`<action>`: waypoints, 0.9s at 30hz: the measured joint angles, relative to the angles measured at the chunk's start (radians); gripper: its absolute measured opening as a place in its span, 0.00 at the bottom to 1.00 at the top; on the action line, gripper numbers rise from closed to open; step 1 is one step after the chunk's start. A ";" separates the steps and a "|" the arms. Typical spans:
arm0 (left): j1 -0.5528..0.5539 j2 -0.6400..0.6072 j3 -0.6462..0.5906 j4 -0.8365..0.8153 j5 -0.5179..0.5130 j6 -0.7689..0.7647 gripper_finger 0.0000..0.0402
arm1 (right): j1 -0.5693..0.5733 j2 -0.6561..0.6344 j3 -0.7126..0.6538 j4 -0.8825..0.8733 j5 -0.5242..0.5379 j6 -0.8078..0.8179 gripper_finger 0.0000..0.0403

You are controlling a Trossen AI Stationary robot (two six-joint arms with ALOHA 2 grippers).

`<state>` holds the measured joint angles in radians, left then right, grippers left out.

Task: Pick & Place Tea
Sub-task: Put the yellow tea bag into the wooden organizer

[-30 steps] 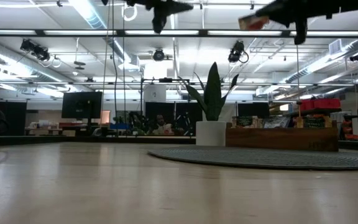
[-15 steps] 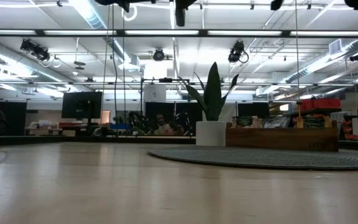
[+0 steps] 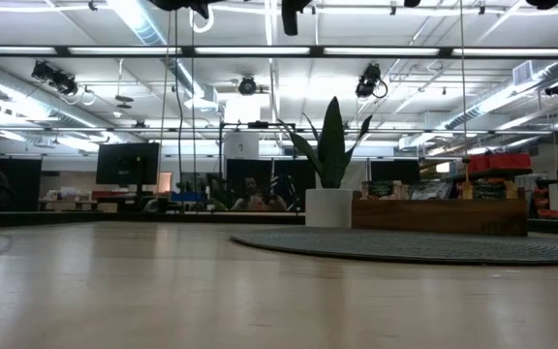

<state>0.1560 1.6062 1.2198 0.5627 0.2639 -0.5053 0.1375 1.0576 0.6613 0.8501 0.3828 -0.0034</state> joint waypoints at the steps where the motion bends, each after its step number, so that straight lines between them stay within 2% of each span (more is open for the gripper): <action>1: -0.003 0.000 0.000 0.008 0.000 0.001 0.56 | 0.000 0.000 0.000 0.000 0.000 0.005 0.00; 5: -0.004 0.000 0.000 0.009 0.000 0.002 0.42 | 0.000 0.000 0.000 -0.003 0.000 0.020 0.00; 12: -0.003 0.000 0.000 0.008 0.008 0.033 0.05 | 0.000 0.000 0.000 -0.017 0.000 0.025 0.00; 17: 0.000 -0.002 0.000 -0.024 0.010 0.045 0.03 | 0.000 -0.007 0.001 -0.037 0.000 0.114 0.02; 21: 0.006 -0.004 0.002 -0.096 0.041 0.046 0.02 | 0.000 -0.044 0.013 -0.125 0.001 0.116 0.10; 24: 0.009 -0.002 -0.001 -0.148 0.062 0.047 0.02 | 0.000 -0.087 0.092 -0.340 0.001 0.125 0.20; 27: 0.011 -0.002 0.000 -0.198 0.089 0.068 0.02 | 0.000 -0.098 0.228 -0.688 -0.010 0.161 0.32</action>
<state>0.1674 1.6039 1.2194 0.3652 0.3529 -0.4375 0.1374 0.9598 0.8892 0.1626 0.3726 0.1571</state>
